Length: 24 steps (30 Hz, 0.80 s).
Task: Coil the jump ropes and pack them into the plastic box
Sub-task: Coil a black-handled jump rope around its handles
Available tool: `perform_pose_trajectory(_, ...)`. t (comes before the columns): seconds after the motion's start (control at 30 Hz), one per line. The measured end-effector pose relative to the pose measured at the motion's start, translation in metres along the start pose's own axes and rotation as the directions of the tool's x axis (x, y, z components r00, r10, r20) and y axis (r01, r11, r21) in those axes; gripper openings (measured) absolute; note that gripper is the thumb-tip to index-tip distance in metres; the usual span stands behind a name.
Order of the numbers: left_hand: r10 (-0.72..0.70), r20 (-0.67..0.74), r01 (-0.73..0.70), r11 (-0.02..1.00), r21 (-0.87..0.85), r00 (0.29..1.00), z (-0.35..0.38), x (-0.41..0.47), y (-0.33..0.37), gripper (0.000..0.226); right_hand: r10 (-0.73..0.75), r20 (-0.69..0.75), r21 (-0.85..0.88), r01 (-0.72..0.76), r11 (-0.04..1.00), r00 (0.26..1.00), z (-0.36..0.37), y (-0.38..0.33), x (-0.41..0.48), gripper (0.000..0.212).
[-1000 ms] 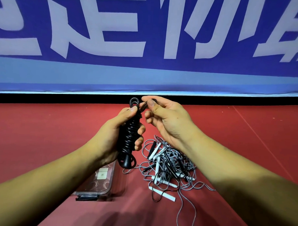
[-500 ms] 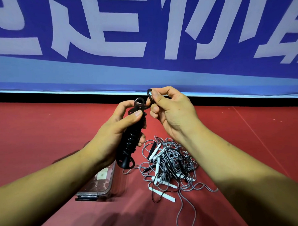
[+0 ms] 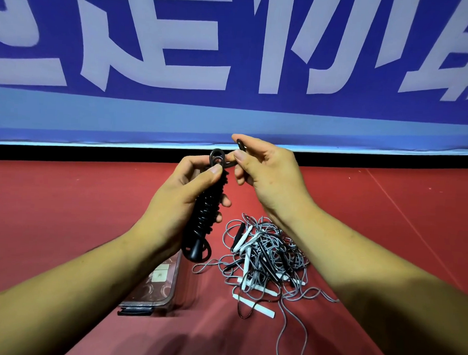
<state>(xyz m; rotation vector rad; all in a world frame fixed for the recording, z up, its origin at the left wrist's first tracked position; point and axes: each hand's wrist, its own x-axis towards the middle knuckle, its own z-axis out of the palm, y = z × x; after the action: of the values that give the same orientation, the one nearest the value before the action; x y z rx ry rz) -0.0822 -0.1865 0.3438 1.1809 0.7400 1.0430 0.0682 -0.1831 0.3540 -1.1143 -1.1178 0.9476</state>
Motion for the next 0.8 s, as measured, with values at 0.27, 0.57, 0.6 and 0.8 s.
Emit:
perform_pose_trajectory(0.27, 0.044, -0.017, -0.043, 0.997, 0.071, 0.999, 0.001, -0.002, 0.003, 0.028, -0.104, 0.06, -0.275, 0.117, 0.954, 0.993, -0.003, -0.01, 0.002, 0.028)
perform_pose_trajectory(0.57, 0.058, -0.049, -0.049, 0.985, 0.168, 0.997, -0.001, -0.002, 0.003, 0.023, -0.134, 0.103, -0.366, 0.163, 0.916, 0.986, -0.005, -0.016, -0.001, 0.02)
perform_pose_trajectory(0.6, 0.058, -0.049, -0.049, 0.983, 0.175, 0.997, -0.001, -0.001, 0.003, 0.021, -0.141, 0.11, -0.399, 0.173, 0.901, 0.984, -0.005, -0.016, -0.001, 0.019)
perform_pose_trajectory(0.8, 0.081, -0.03, -0.071, 0.965, 0.253, 0.996, -0.004, 0.0, 0.002, 0.016, -0.157, 0.099, -0.516, 0.185, 0.836, 0.983, -0.002, -0.014, 0.001, 0.019)
